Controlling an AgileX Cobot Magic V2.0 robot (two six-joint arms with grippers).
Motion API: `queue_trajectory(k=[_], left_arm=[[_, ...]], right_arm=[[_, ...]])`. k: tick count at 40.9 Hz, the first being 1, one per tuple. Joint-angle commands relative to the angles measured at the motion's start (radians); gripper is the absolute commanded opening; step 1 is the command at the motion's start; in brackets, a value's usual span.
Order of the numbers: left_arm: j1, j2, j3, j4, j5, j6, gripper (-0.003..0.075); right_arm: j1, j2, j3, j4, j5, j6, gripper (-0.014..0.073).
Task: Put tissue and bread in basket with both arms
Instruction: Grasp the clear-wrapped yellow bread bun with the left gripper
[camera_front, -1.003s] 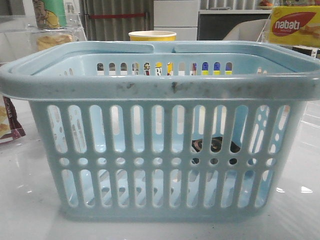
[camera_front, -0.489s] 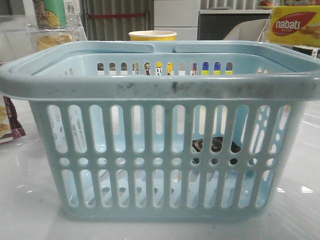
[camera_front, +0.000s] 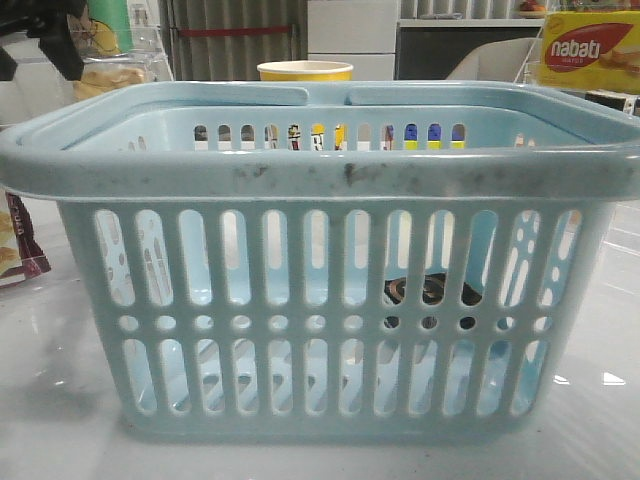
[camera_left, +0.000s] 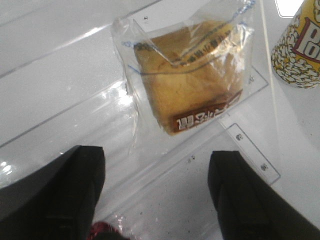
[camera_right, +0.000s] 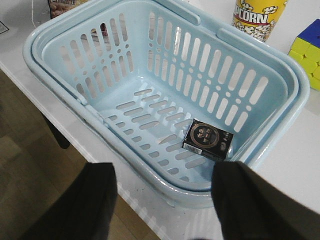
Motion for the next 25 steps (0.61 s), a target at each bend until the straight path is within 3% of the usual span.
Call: queue_trajectory(k=[1, 11, 22, 25], left_arm=[[0.0, 0.006, -0.076, -0.004, -0.094, -0.001, 0.0506], [0.0, 0.104, -0.12, -0.004, -0.191, -0.001, 0.0586], [0.0, 0.159, -0.127, -0.004, -0.291, -0.001, 0.0578], [0.0, 0.159, -0.127, -0.004, -0.285, -0.001, 0.0529]], right_arm=[[0.0, -0.003, -0.026, 0.016, -0.066, -0.008, 0.0519], [0.0, -0.003, -0.026, 0.016, -0.066, -0.008, 0.0519], [0.0, -0.003, -0.026, 0.016, -0.066, -0.008, 0.0519], [0.0, -0.003, -0.026, 0.016, -0.066, -0.008, 0.0519]])
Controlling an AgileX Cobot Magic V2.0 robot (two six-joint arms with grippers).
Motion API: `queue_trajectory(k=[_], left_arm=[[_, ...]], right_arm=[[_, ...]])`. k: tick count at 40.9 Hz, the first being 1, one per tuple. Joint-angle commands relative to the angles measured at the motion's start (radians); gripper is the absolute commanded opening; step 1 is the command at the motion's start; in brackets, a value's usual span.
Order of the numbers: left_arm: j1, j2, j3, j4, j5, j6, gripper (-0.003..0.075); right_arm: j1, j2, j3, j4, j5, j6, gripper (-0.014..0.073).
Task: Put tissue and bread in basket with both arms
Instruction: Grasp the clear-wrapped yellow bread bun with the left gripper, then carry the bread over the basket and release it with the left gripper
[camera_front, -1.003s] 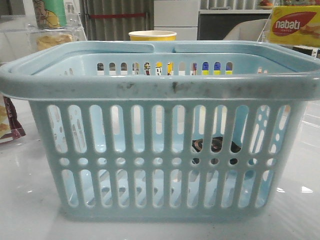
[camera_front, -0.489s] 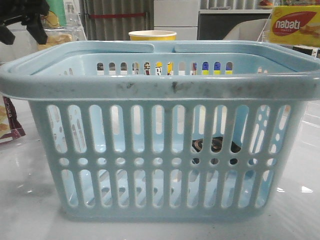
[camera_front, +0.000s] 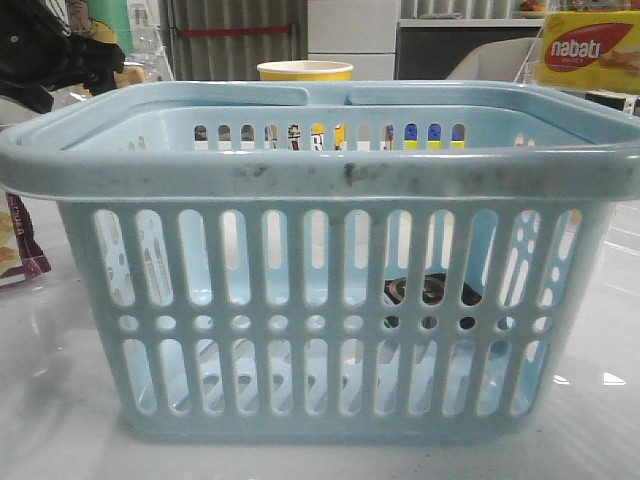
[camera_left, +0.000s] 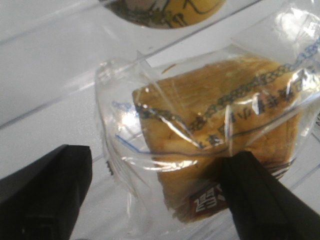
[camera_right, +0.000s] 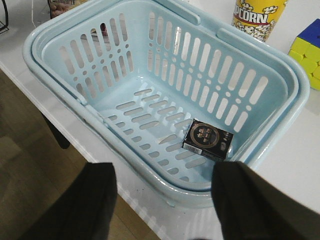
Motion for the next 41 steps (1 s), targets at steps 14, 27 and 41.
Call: queue_trajectory(k=[14, 27, 41], left_arm=[[0.0, -0.062, -0.039, -0.012, -0.022, -0.001, 0.0088], [-0.004, -0.225, -0.039, -0.031, 0.116, -0.001, 0.0098], [-0.124, -0.467, -0.035, -0.031, 0.272, 0.045, 0.0098]], right_arm=[[0.0, -0.003, -0.026, 0.016, -0.066, -0.008, 0.0519], [0.0, -0.003, -0.026, 0.016, -0.066, -0.008, 0.0519], [0.0, -0.003, -0.026, 0.016, -0.066, -0.008, 0.0519]])
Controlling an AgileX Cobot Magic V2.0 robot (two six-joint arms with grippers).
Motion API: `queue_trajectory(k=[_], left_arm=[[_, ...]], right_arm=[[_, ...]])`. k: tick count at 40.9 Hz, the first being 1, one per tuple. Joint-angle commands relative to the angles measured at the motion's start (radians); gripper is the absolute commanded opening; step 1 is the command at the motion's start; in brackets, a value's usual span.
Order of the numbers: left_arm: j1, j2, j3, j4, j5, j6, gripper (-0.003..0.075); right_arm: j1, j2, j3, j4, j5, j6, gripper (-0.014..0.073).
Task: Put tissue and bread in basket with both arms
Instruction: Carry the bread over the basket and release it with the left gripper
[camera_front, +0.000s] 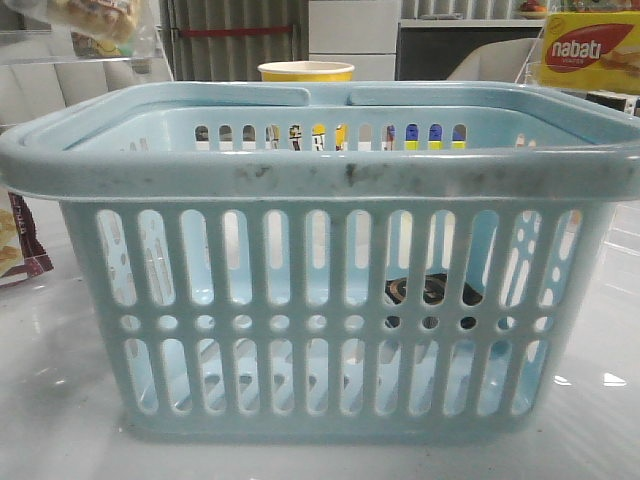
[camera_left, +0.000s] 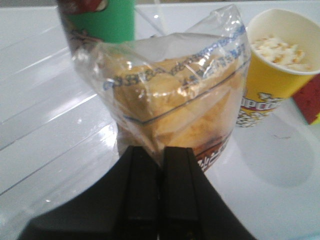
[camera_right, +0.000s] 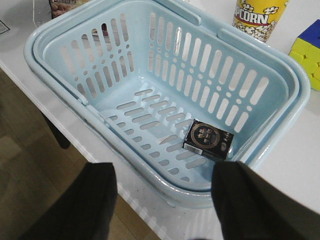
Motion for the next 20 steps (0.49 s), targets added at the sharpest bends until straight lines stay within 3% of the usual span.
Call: queue_trajectory(k=[1, 20], left_arm=[[-0.055, -0.113, -0.03, -0.016, -0.014, 0.032, 0.0098], [-0.408, -0.364, 0.347, -0.01, -0.08, 0.034, 0.0098]], right_arm=[[0.0, -0.003, -0.026, 0.016, -0.066, -0.008, 0.0519], [0.0, -0.003, -0.026, 0.016, -0.066, -0.008, 0.0519]])
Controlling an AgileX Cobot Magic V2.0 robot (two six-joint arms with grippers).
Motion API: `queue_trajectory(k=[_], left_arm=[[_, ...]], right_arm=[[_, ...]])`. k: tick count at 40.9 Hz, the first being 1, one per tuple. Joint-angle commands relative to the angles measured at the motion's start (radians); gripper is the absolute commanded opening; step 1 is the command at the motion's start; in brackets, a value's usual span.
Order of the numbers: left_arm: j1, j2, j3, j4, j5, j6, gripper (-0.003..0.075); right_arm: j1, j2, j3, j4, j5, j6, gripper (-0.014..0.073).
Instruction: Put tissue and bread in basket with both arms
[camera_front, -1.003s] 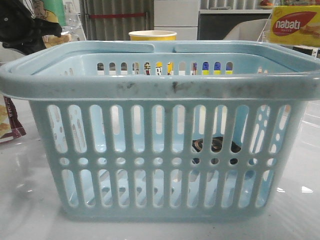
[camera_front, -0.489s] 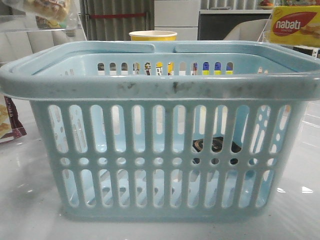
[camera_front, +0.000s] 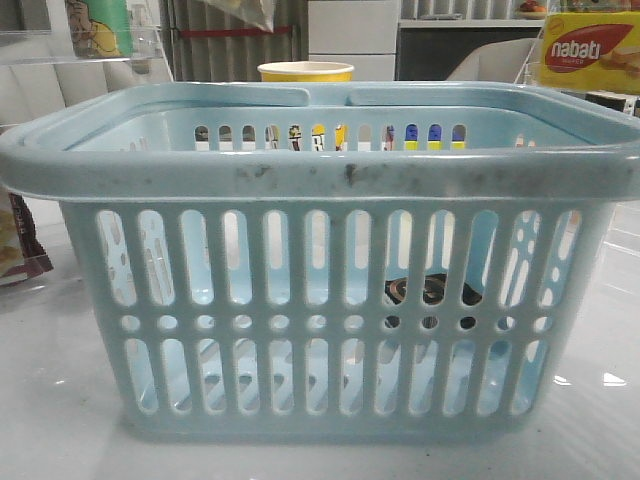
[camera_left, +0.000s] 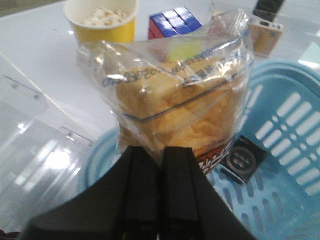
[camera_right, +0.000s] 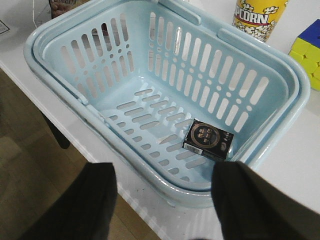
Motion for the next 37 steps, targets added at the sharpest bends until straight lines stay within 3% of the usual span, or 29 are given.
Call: queue_trajectory(k=[1, 8, 10, 16, 20, 28, 37], left_arm=[[-0.049, -0.039, 0.049, -0.008, -0.101, 0.001, 0.0098], [-0.07, -0.039, 0.144, -0.008, -0.165, 0.001, 0.0122], [-0.07, -0.039, 0.154, -0.008, -0.17, 0.001, 0.0169], [-0.07, -0.039, 0.154, -0.01, -0.172, 0.001, 0.0417], [-0.07, -0.045, 0.152, -0.01, -0.17, 0.001, 0.0507], [-0.07, -0.126, 0.152, -0.01, -0.127, 0.001, 0.0509], [-0.07, -0.32, 0.17, -0.01, 0.014, 0.001, 0.0509]], right_arm=[[0.0, -0.003, -0.026, 0.016, -0.066, -0.008, 0.0519], [0.0, -0.003, -0.026, 0.016, -0.066, -0.008, 0.0519], [0.0, -0.003, -0.026, 0.016, -0.066, -0.008, 0.0519], [0.0, -0.003, -0.026, 0.016, -0.066, -0.008, 0.0519], [0.0, -0.003, -0.026, 0.016, -0.066, -0.008, 0.0519], [0.0, -0.003, -0.026, 0.016, -0.066, -0.008, 0.0519], [0.0, -0.003, -0.026, 0.018, -0.066, -0.008, 0.0519]])
